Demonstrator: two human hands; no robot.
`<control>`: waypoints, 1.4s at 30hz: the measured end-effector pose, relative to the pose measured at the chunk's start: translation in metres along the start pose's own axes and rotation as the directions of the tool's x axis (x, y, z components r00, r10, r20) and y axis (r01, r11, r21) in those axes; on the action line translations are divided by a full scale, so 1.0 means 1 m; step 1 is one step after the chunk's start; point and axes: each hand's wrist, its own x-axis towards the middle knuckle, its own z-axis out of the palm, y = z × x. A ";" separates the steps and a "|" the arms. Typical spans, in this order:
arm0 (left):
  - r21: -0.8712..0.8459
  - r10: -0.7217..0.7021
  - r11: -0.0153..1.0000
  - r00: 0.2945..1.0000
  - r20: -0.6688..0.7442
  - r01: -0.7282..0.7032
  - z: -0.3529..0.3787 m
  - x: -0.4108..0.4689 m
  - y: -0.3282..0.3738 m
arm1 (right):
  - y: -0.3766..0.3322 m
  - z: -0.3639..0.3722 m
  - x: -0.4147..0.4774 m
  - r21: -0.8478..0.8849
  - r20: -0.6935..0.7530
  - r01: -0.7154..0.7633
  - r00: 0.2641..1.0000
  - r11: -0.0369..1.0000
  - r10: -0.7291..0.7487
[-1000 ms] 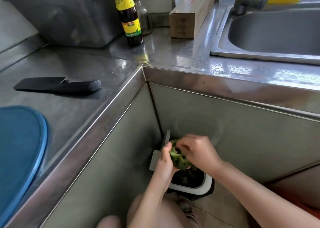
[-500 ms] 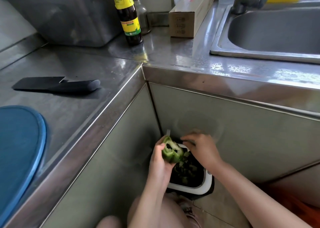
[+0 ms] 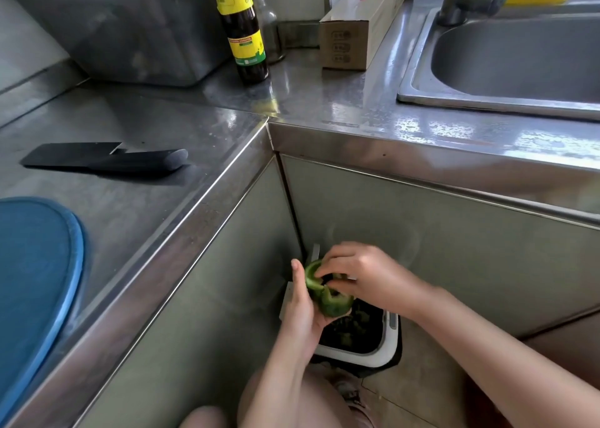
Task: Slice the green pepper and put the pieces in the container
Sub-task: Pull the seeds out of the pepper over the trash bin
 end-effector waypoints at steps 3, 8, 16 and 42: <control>0.076 -0.031 0.997 0.999 0.017 0.029 0.003 -0.005 -0.002 | -0.001 -0.005 0.001 -0.088 0.044 0.073 0.997 0.993 -0.069; 0.114 -0.028 0.993 0.999 0.030 0.025 0.007 -0.006 -0.001 | -0.005 0.007 -0.005 -0.283 0.022 0.117 0.993 0.952 -0.116; 0.138 0.001 0.990 0.997 -0.082 0.010 0.008 -0.005 -0.001 | -0.007 0.029 -0.009 -0.140 -0.235 -0.044 0.972 0.989 0.010; 0.004 0.124 0.992 0.965 -0.231 -0.126 -0.007 0.004 -0.007 | -0.003 0.017 0.010 -0.061 -0.035 -0.718 0.695 0.693 0.718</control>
